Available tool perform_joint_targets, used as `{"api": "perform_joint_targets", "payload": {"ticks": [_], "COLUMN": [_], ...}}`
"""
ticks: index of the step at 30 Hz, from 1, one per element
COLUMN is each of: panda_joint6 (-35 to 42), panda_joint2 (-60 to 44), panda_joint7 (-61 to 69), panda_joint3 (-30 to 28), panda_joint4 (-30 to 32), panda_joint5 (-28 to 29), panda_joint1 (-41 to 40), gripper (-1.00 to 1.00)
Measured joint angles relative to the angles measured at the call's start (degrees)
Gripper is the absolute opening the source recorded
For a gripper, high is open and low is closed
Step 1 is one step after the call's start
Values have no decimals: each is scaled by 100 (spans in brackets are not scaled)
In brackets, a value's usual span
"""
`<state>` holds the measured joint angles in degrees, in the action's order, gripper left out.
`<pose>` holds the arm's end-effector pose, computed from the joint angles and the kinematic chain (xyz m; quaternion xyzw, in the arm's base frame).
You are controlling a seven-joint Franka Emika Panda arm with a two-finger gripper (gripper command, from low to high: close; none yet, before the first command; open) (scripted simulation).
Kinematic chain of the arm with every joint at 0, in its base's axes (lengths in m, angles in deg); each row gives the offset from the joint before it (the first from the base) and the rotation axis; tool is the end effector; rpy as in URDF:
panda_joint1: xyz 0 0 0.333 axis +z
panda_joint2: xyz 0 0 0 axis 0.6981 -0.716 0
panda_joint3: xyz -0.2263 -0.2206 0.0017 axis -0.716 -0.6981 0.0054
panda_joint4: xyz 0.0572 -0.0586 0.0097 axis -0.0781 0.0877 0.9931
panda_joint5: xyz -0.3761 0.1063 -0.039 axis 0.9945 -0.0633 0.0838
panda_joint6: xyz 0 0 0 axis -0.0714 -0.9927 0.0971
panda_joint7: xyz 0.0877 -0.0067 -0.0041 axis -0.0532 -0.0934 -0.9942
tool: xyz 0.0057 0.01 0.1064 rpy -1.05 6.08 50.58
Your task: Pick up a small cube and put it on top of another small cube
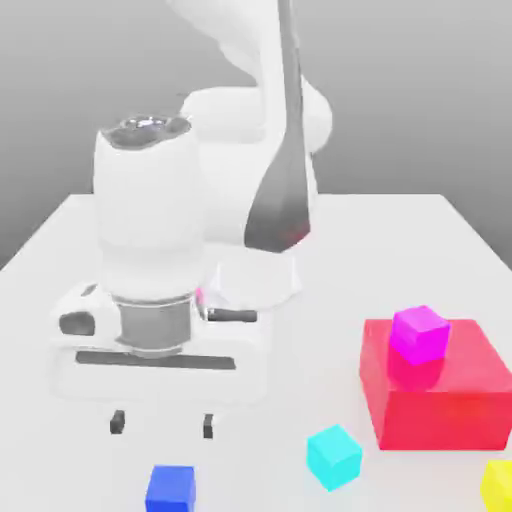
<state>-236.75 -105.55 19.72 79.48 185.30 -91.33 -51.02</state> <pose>0.4948 -0.0943 0.2049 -0.9153 0.4027 -0.0108 0.0018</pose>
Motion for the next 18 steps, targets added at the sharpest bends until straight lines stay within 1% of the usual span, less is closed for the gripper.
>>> {"api": "perform_joint_targets", "payload": {"ticks": [4, 5, 12, 16, 18], "panda_joint6": [-584, -739, -771, -231, 25], "panda_joint2": [-831, -1029, -1074, -389, -205], "panda_joint7": [117, 138, 136, 73, -23], "panda_joint3": [85, 109, 122, 50, 158], "panda_joint4": [-127, -167, -176, -30, -98], "panda_joint5": [-128, -154, -151, -65, 41], "panda_joint1": [-87, -107, -119, -66, 136], "gripper": [0, -100, -100, -100, -100]}}
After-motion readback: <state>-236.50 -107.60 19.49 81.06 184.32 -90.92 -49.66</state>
